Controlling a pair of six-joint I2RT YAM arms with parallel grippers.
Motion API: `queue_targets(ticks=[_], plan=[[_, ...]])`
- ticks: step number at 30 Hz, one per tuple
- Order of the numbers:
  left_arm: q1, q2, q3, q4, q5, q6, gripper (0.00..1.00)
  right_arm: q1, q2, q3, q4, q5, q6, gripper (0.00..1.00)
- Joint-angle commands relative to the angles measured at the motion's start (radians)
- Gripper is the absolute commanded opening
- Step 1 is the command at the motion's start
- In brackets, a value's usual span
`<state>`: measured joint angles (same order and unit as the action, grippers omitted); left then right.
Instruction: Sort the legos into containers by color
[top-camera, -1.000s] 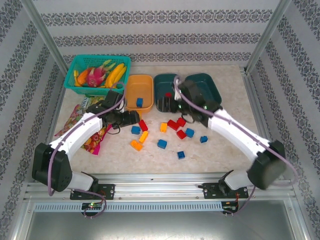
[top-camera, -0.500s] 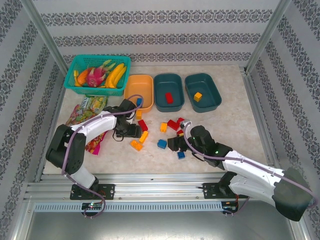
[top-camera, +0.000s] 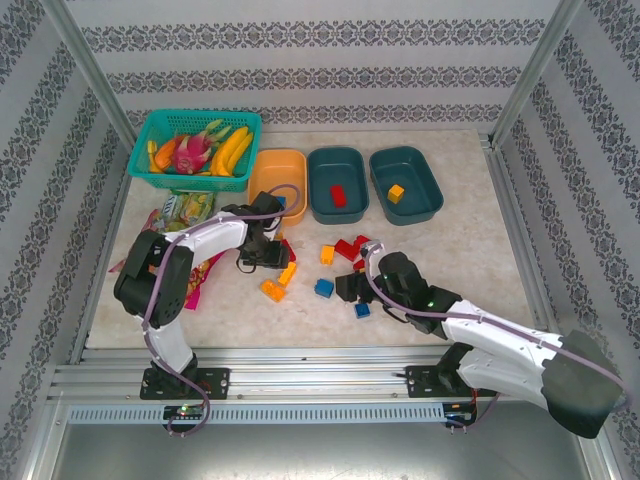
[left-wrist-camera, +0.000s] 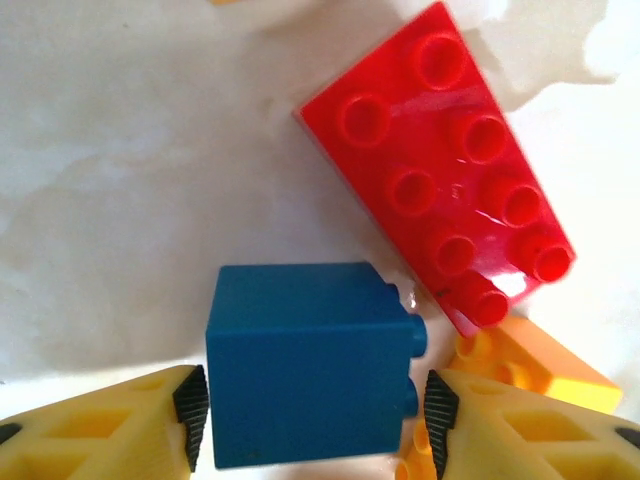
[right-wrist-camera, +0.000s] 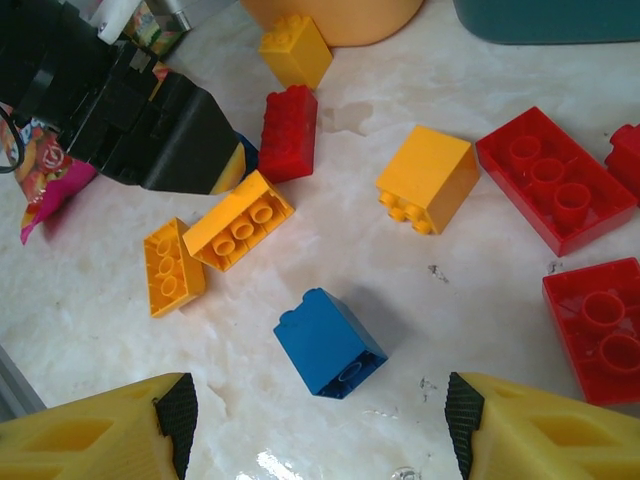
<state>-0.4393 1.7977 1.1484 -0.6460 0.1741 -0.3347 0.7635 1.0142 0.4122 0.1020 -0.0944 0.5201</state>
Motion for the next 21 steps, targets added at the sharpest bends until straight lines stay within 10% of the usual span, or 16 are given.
queue_targets(ticks=[1,8,21], plan=[[-0.012,0.033,0.035,0.006,-0.029,0.028,0.53,0.003,0.018,0.039,0.017,-0.006,0.001,0.68],[-0.012,0.009,0.038,-0.019,-0.056,0.025,0.34,0.001,0.042,0.068,0.015,-0.005,-0.001,0.68],[0.021,-0.094,0.284,-0.197,-0.088,-0.041,0.33,0.003,0.121,0.301,-0.029,0.126,-0.04,0.68]])
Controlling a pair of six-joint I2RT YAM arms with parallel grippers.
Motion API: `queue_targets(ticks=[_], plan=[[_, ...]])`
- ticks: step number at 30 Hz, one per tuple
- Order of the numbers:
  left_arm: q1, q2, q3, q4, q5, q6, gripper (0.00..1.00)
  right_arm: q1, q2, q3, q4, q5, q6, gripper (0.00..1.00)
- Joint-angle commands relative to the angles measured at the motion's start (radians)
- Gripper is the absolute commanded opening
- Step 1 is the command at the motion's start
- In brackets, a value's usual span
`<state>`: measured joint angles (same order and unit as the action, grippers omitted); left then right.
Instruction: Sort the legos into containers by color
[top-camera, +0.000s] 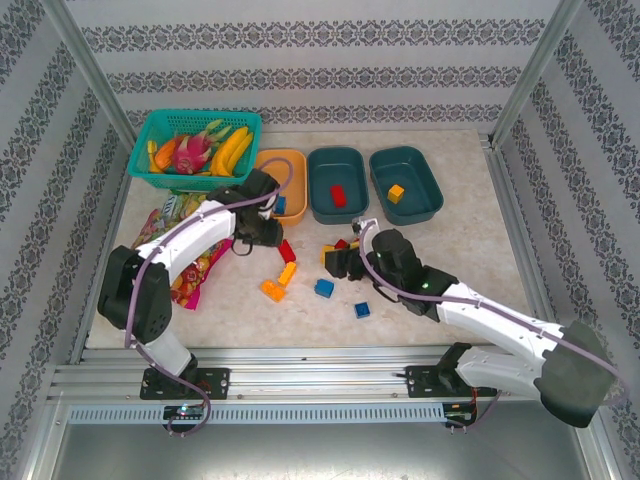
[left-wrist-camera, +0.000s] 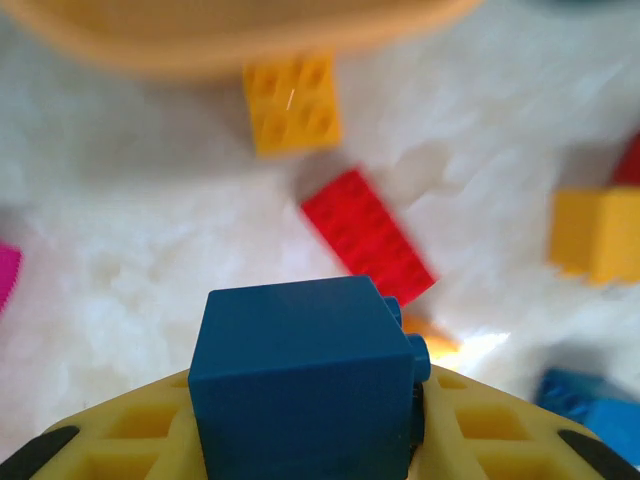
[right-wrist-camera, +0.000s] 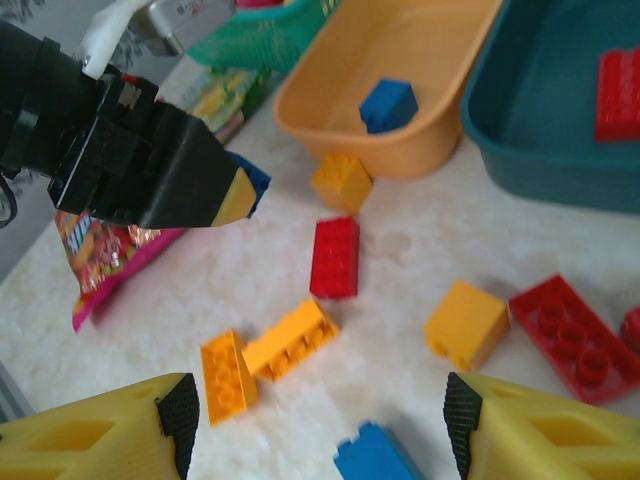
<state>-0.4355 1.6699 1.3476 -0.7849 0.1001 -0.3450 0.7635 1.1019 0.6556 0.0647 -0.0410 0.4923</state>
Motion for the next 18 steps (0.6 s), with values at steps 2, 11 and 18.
queue_targets(ticks=[2,11,18], plan=[[0.041,0.092,0.163,-0.058,-0.01,-0.04,0.33,-0.001,0.062,0.099,0.014,0.131,0.005,0.68],[0.114,0.463,0.619,-0.089,-0.011,-0.041,0.36,-0.101,0.189,0.249,0.044,0.146,0.08,0.68],[0.15,0.706,0.9,-0.207,-0.07,-0.07,0.37,-0.142,0.198,0.272,0.016,0.105,0.088,0.68]])
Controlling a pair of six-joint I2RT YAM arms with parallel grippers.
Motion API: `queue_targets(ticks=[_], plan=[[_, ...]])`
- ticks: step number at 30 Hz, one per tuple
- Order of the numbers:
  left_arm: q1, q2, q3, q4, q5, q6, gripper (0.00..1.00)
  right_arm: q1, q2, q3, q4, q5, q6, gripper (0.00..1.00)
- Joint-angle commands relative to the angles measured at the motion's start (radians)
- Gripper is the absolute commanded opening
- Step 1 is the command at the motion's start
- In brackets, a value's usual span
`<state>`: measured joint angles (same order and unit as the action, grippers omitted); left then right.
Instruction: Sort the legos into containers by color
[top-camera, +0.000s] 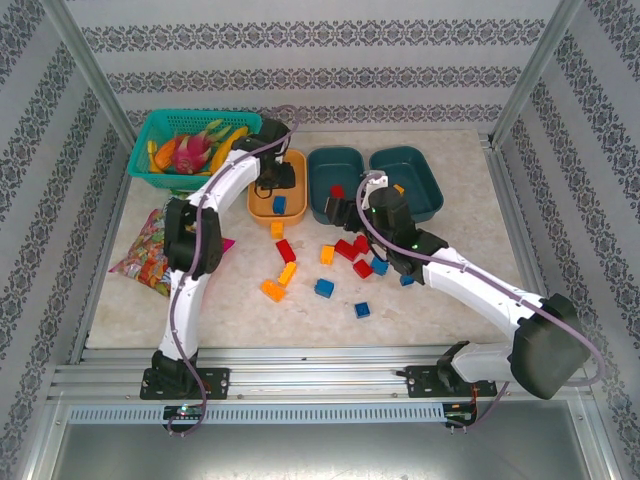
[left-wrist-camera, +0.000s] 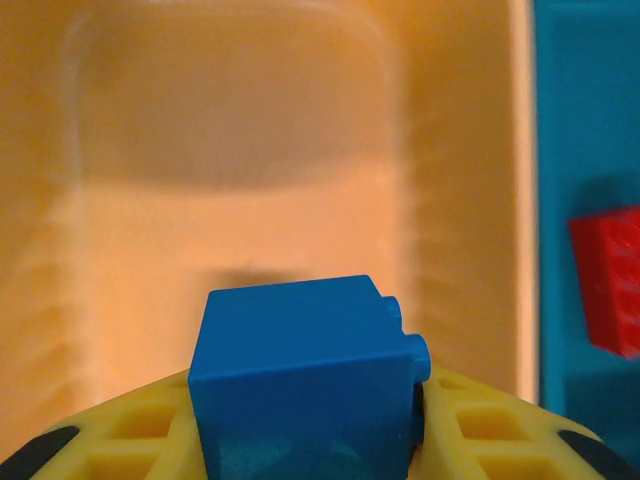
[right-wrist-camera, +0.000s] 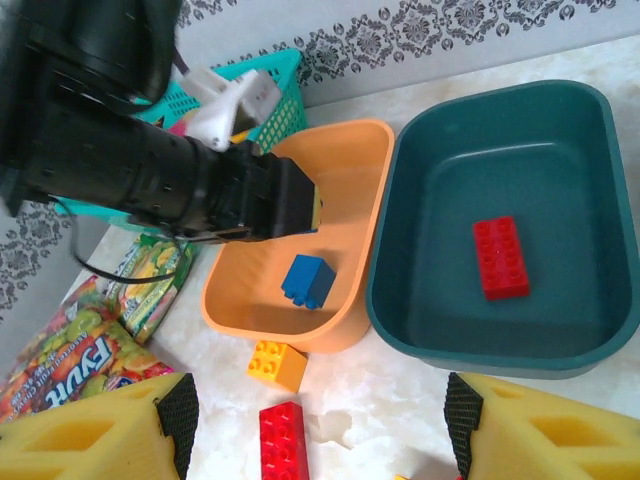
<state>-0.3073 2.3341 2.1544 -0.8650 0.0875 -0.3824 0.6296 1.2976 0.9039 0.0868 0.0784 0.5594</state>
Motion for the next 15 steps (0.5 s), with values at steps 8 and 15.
queue_targets(ticks=[8,15], plan=[[0.029,0.072,0.053,-0.148,-0.079,-0.104,0.4,-0.019,-0.009,-0.012,-0.006,-0.028,0.04,0.68],[0.03,0.08,0.056,-0.163,-0.08,-0.135,0.49,-0.025,-0.001,0.004,-0.034,-0.04,0.022,0.68]])
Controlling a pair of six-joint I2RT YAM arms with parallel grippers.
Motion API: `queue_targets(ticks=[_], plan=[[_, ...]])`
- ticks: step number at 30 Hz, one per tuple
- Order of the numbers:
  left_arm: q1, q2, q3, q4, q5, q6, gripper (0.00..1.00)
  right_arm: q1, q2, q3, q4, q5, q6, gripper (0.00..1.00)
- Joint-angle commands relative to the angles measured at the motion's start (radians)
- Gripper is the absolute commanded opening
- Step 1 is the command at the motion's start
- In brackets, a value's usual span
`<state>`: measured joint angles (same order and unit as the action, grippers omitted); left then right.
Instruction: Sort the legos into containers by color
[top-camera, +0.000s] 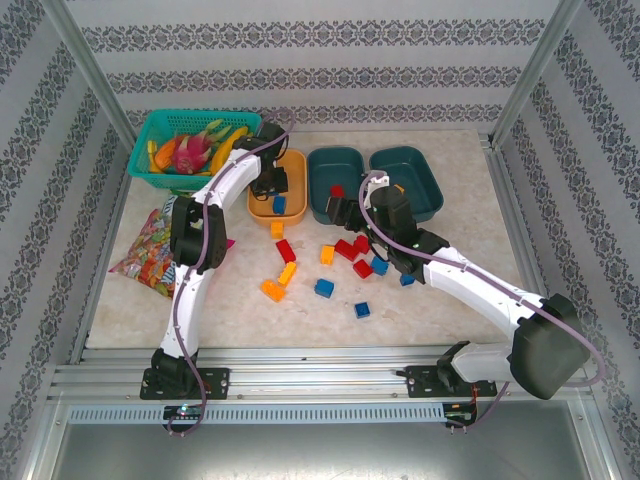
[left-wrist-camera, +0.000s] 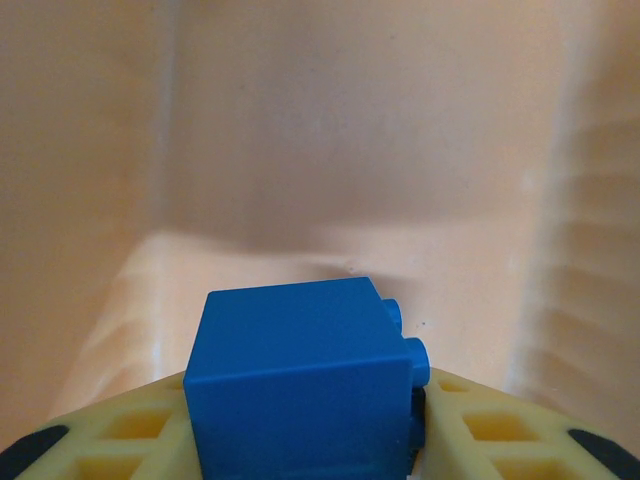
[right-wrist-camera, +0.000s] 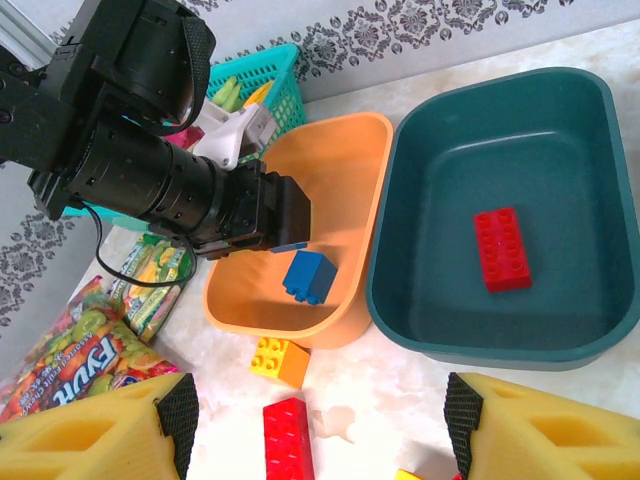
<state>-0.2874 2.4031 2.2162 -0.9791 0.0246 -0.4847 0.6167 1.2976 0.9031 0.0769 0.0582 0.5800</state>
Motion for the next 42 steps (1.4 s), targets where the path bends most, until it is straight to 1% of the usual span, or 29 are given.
queue_targets(ticks=[1,5,13,17,22,27,32,35,37,39,42], plan=[[0.009,0.01,-0.006,-0.049,-0.013,-0.033,0.51,-0.012,-0.002,0.005,-0.027,-0.019,0.002,0.68],[0.009,-0.009,0.003,-0.043,0.004,-0.031,0.57,-0.016,-0.019,0.008,-0.075,0.001,0.0,0.68],[0.005,-0.11,0.019,-0.015,0.038,-0.048,0.62,-0.059,-0.114,0.005,-0.206,0.076,0.0,0.68],[-0.007,-0.199,0.003,0.007,0.05,-0.045,0.65,-0.083,-0.168,0.045,-0.322,0.128,-0.022,0.68],[-0.023,-0.357,-0.095,0.067,0.085,-0.032,0.68,-0.106,-0.211,0.097,-0.445,0.158,-0.032,0.67],[-0.048,-0.559,-0.287,0.16,0.149,-0.015,0.72,-0.109,-0.228,0.137,-0.554,0.14,-0.017,0.66],[-0.07,-0.778,-0.588,0.292,0.238,-0.03,0.76,-0.101,-0.211,0.152,-0.701,0.125,0.074,0.63],[-0.096,-0.901,-0.779,0.352,0.288,-0.047,0.76,-0.077,-0.181,0.134,-0.768,0.102,0.168,0.61],[-0.128,-0.982,-0.913,0.388,0.321,-0.058,0.76,-0.041,-0.135,0.115,-0.786,0.072,0.217,0.6],[-0.174,-1.048,-1.027,0.41,0.33,-0.071,0.76,-0.006,-0.072,0.098,-0.783,0.025,0.237,0.6],[-0.24,-1.138,-1.188,0.444,0.332,-0.109,0.76,0.026,0.048,0.076,-0.753,-0.079,0.216,0.62]])
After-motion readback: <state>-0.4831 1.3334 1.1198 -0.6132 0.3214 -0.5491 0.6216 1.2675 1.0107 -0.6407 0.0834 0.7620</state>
